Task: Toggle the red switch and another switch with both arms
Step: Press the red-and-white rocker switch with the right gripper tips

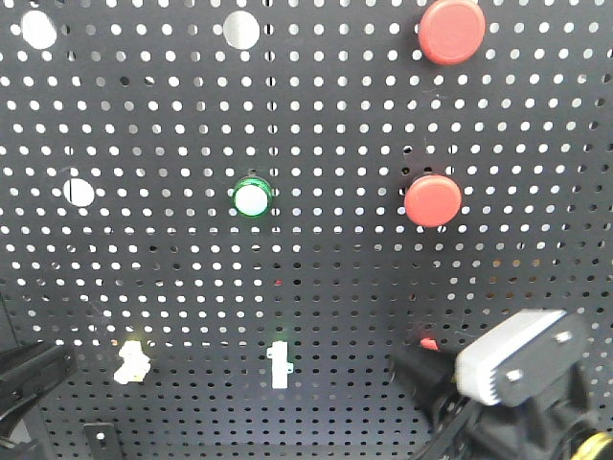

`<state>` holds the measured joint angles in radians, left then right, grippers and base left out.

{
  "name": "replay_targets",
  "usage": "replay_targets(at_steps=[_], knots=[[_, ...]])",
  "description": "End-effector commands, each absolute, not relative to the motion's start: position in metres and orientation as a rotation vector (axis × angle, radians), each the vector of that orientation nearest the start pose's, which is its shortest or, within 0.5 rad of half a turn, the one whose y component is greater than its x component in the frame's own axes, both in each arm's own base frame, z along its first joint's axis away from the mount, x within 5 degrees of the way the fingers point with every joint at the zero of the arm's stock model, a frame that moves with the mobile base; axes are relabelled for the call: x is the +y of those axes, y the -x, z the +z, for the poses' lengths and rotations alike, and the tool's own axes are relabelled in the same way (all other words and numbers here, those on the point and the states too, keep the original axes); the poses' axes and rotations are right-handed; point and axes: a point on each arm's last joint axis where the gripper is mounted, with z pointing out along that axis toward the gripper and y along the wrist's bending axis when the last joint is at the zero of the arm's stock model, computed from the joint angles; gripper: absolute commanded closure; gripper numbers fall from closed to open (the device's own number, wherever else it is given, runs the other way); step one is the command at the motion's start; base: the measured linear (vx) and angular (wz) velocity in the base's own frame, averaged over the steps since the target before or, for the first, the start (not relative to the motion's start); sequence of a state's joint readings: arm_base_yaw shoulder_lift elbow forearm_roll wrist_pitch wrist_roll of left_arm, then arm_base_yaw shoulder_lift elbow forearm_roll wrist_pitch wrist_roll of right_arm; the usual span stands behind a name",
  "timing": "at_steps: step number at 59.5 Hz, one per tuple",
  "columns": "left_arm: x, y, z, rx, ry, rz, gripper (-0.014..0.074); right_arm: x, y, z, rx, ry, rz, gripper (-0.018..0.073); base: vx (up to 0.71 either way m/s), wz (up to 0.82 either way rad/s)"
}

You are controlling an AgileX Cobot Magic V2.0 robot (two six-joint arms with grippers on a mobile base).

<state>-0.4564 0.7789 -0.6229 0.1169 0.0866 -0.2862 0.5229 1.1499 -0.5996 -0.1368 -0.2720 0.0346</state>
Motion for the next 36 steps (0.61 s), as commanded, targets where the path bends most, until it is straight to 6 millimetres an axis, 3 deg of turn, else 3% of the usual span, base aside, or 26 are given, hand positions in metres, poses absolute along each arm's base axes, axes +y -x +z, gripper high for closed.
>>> replay_targets(at_steps=[1, 23, 32, 33, 36], knots=[[-0.074, -0.149, 0.358, 1.613, -0.231, -0.495, 0.0594, 0.123, -0.21, 0.295, 1.71, 0.538, 0.35, 0.0566, 0.0, 0.0], [-0.074, -0.149, 0.358, 1.613, -0.231, -0.495, 0.0594, 0.121, -0.207, 0.29, 1.791, 0.51, 0.365, 0.0566, 0.0, 0.0], [-0.074, -0.149, 0.358, 1.613, -0.231, -0.495, 0.0594, 0.119, -0.204, 0.299, 1.741, 0.498, 0.376, 0.0566, 0.0, 0.0], [-0.074, -0.149, 0.358, 1.617, -0.231, -0.494, 0.0594, 0.118, -0.2, 0.309, 1.667, 0.483, 0.395, 0.0566, 0.0, 0.0], [-0.074, -0.149, 0.358, 1.617, -0.231, -0.494, 0.0594, 0.117, -0.199, 0.313, 1.636, 0.476, 0.402, 0.0566, 0.0, 0.0]])
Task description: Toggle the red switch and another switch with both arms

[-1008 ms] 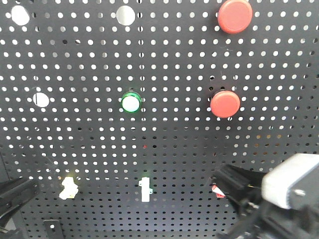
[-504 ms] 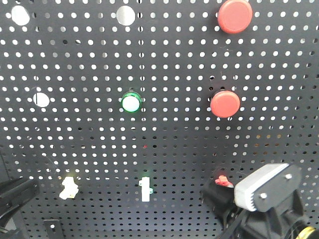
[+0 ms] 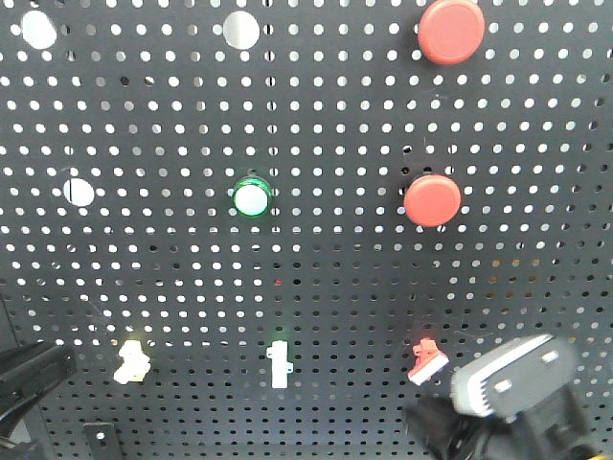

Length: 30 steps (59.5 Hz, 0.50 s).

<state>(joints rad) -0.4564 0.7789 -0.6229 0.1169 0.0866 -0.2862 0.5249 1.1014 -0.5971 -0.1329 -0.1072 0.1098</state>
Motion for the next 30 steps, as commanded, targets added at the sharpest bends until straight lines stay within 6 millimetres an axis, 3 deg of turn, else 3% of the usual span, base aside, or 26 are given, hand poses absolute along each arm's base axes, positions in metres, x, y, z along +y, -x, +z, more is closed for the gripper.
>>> replay_targets(at_steps=[1, 30], knots=[[-0.0741, -0.1486, 0.3578, 1.617, -0.231, -0.494, 0.0594, 0.1171, -0.1986, 0.3141, 1.628, 0.474, 0.404, 0.0566, 0.0, 0.0], [-0.0741, -0.1486, 0.3578, 1.617, -0.231, -0.494, 0.0594, 0.1172, -0.1983, 0.3153, 1.615, 0.473, 0.407, 0.0566, 0.0, 0.0]])
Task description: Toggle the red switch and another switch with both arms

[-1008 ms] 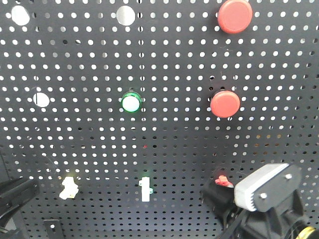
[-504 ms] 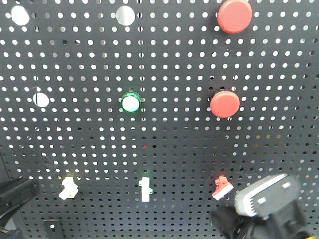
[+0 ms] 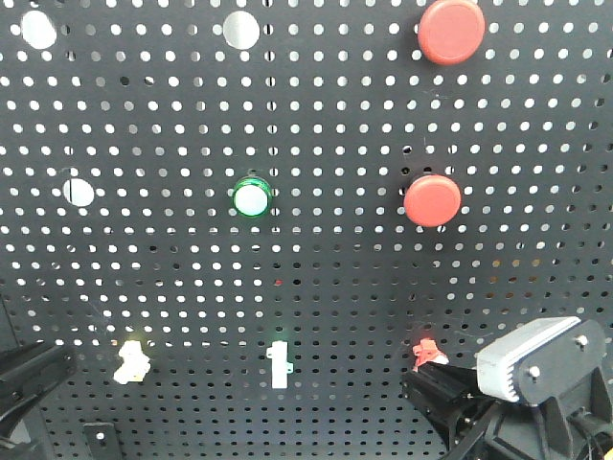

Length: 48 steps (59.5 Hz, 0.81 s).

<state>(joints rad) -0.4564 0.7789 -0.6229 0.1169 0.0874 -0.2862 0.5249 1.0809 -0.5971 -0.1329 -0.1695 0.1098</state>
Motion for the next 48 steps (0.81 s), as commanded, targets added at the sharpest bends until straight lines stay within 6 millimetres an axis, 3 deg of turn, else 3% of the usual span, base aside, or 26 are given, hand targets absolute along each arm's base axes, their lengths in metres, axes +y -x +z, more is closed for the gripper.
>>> replay_targets(at_steps=[1, 15, 25, 38, 48], knots=[[-0.074, -0.149, 0.358, 1.617, -0.231, -0.494, 0.0594, 0.117, -0.198, 0.315, 1.615, 0.473, 0.407, 0.0566, 0.0, 0.0], [-0.074, -0.148, 0.357, 1.616, -0.241, -0.483, 0.0594, 0.117, -0.198, 0.315, 1.615, 0.473, 0.407, 0.0566, 0.0, 0.0], [-0.05, -0.123, 0.342, 1.545, -0.278, -0.323, 0.0594, 0.117, -0.198, 0.315, 1.615, 0.473, 0.407, 0.0566, 0.0, 0.0], [-0.014, -0.078, 0.291, 1.483, -0.172, -0.094, 0.0594, 0.117, -0.198, 0.315, 1.615, 0.473, 0.407, 0.0566, 0.0, 0.0], [-0.005, -0.056, 0.247, 1.438, -0.093, -0.041, 0.0594, 0.117, -0.198, 0.315, 1.615, 0.473, 0.407, 0.0566, 0.0, 0.0]])
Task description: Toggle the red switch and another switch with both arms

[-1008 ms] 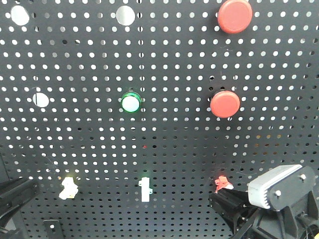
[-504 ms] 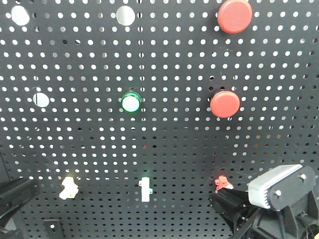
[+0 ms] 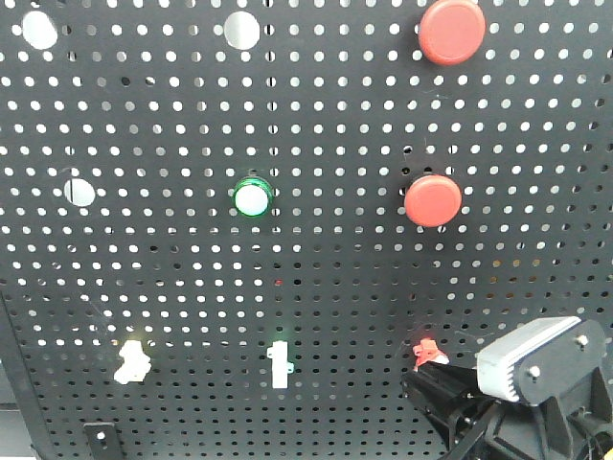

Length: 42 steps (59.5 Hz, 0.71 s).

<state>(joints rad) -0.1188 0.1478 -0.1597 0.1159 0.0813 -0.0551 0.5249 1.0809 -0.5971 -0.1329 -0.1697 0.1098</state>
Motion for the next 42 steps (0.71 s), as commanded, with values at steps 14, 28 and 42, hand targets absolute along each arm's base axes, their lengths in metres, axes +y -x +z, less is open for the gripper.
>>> replay_targets(at_steps=[14, 28, 42], knots=[[-0.005, -0.057, 0.197, 1.544, -0.017, -0.114, 0.0594, 0.117, -0.198, 0.315, 1.616, 0.473, 0.407, 0.0566, 0.0, 0.0], [-0.005, -0.056, 0.191, 1.608, -0.022, -0.107, 0.0594, 0.117, -0.199, 0.315, 1.618, 0.473, 0.406, 0.0566, 0.0, 0.0], [-0.005, -0.056, 0.191, 1.616, -0.022, -0.106, 0.0594, 0.117, -0.199, 0.315, 1.618, 0.473, 0.406, 0.0566, 0.0, 0.0]])
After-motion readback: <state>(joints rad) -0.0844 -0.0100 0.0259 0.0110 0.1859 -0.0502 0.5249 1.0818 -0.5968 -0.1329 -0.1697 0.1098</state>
